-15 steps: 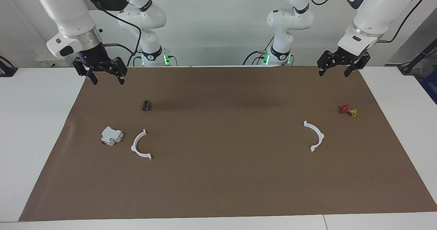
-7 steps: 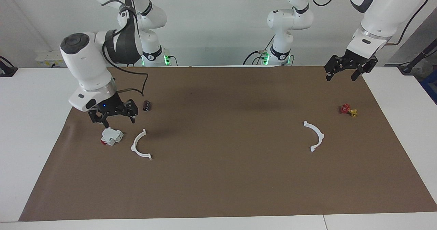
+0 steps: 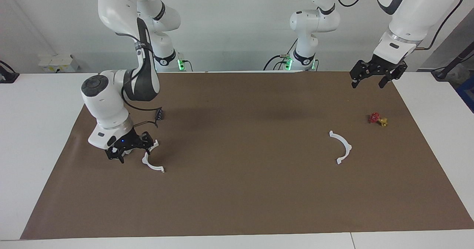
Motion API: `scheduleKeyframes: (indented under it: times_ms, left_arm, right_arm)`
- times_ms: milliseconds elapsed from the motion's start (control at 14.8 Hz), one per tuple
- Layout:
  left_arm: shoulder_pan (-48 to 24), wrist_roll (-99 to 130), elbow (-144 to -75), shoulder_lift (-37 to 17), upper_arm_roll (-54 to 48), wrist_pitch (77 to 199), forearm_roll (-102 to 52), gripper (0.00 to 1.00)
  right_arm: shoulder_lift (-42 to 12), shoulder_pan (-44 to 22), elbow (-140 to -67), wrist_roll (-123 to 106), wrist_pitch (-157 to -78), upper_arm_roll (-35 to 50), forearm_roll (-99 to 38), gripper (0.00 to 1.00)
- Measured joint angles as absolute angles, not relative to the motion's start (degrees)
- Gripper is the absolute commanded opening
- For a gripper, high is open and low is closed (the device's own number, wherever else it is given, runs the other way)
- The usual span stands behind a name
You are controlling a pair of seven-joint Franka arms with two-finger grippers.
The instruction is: Assemble drain pipe with both arms
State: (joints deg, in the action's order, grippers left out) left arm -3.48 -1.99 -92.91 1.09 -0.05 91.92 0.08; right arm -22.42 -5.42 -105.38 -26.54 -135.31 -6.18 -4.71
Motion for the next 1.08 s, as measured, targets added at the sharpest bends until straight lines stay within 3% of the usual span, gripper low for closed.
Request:
scheduleKeyframes:
  times_ms: [135,270,607,675,742,810,1080]
  left_arm:
    - [-3.48,-1.99,-94.07,1.41,-0.06,92.81,0.08,1.00]
    - [-3.48,-1.99,-95.63,1.97,-0.06,93.56,0.08,1.00]
    - [-3.48,-1.94,-96.42,2.82,-0.11,93.79,0.08,1.00]
    - [-3.47,-1.93,-96.46,2.85,-0.09,93.79,0.08,1.00]
    - [-3.46,-1.93,-96.54,2.85,-0.04,93.79,0.08,1.00]
    - [-3.43,-1.92,-96.62,2.85,0.02,93.81,0.08,1.00]
    - [-3.26,-1.92,-97.94,2.85,0.29,95.70,0.08,0.99]
  right_arm:
    - [-23.34,-5.02,-106.14,-31.72,-135.58,-6.26,-7.28,0.87]
    - [-24.04,-4.58,-106.78,-34.88,-137.07,-6.33,-7.92,0.58]
    - [-24.82,-4.55,-107.67,-35.18,-139.74,-6.17,-8.87,0.53]
    - [-24.91,-4.67,-107.89,-35.18,-139.84,-6.16,-8.88,0.42]
    - [-24.98,-4.75,-108.07,-35.18,-139.88,-6.15,-8.88,0.09]
    - [-25.05,-4.80,-108.16,-35.18,-139.90,-6.15,-8.89,0.00]
    - [-25.05,-4.80,-107.92,-34.88,-140.14,-6.19,-9.04,0.00]
